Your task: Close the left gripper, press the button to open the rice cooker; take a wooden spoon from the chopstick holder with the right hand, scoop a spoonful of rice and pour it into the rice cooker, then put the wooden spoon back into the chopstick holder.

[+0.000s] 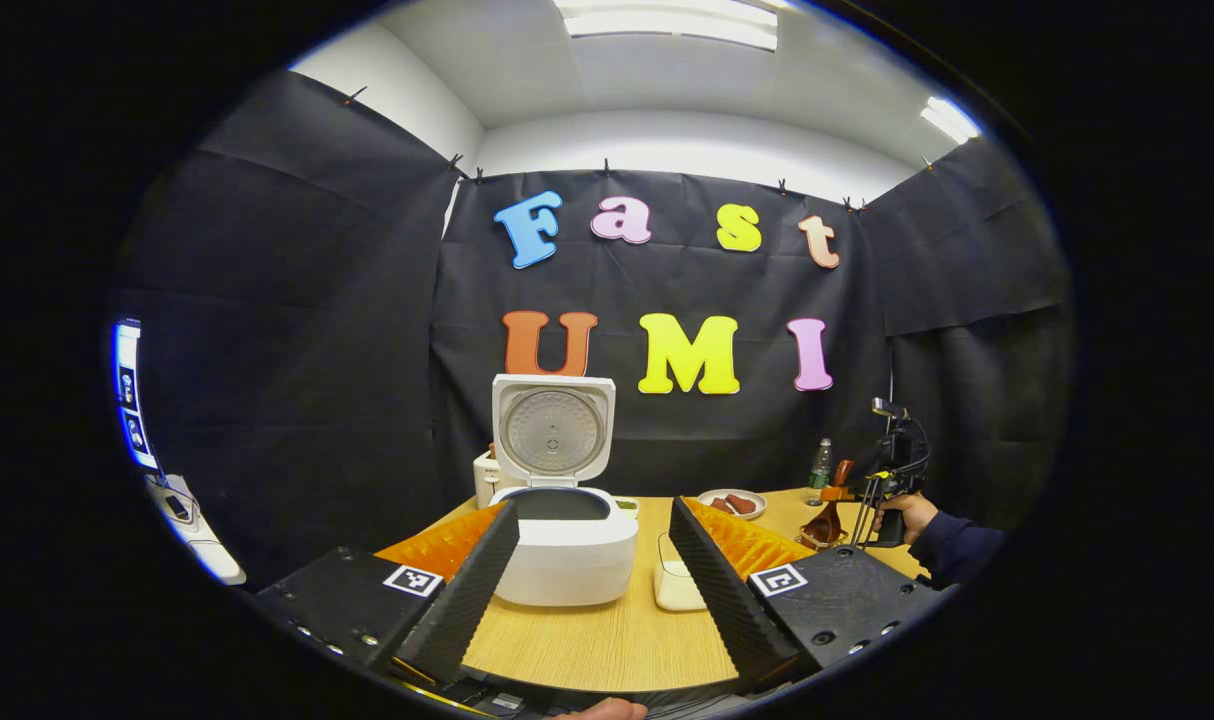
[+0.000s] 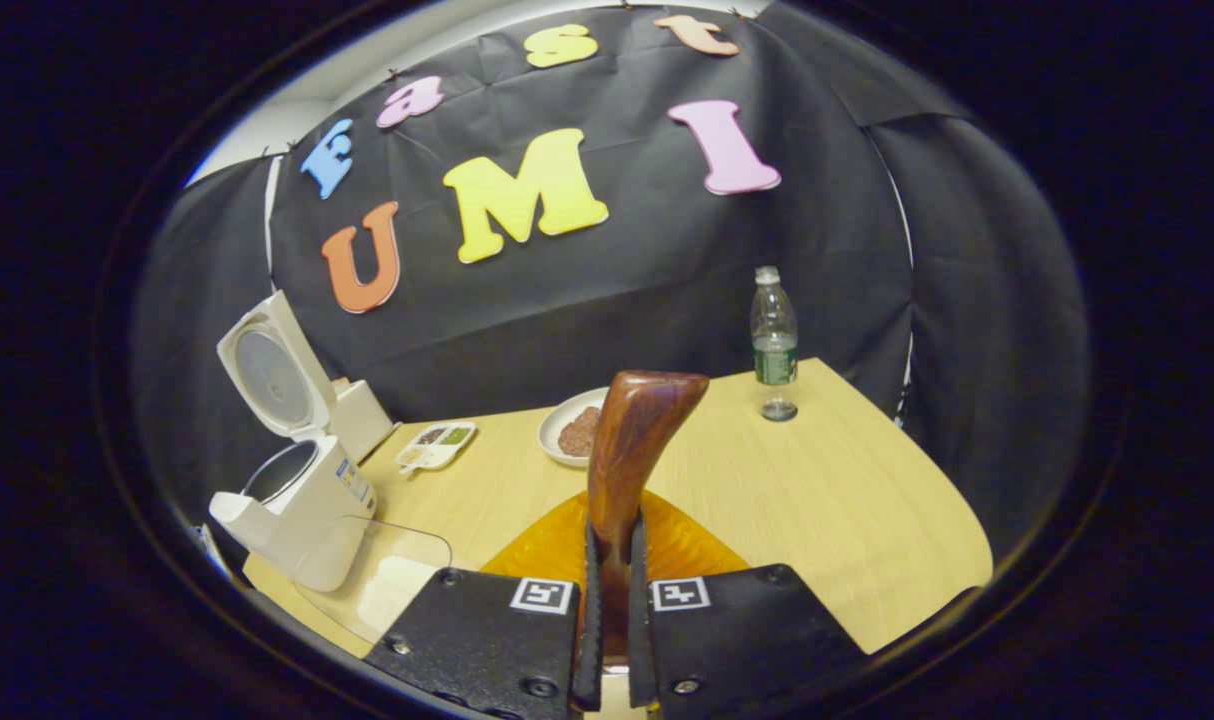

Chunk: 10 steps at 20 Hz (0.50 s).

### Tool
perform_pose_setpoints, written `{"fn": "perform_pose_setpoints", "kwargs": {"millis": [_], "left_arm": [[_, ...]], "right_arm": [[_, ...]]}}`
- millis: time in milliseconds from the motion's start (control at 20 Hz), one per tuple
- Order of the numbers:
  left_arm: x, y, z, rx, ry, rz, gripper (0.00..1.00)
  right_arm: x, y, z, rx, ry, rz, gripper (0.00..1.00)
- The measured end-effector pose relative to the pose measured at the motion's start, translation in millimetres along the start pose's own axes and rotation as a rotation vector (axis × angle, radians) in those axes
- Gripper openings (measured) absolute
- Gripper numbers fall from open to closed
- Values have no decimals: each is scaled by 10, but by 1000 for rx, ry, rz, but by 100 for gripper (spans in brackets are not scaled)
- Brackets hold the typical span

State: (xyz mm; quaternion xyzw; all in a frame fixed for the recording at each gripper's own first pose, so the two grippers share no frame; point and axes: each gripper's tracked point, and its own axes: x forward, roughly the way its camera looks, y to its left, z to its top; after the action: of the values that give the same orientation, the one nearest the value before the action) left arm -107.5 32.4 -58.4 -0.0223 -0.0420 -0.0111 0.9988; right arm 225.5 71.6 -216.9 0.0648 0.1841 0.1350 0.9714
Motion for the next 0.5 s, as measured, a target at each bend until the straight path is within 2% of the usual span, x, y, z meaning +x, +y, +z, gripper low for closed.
{"fn": "perform_pose_setpoints", "kwargs": {"millis": [200,450,500], "left_arm": [[-140,22,60,19,-19,-3,96],[-290,81,67,32,-28,1,96],[-305,97,71,27,-30,1,96]], "right_arm": [[-344,197,389,-82,-119,-60,11],[-702,776,676,-172,-220,-72,11],[-754,905,709,-187,-238,-71,8]]}}
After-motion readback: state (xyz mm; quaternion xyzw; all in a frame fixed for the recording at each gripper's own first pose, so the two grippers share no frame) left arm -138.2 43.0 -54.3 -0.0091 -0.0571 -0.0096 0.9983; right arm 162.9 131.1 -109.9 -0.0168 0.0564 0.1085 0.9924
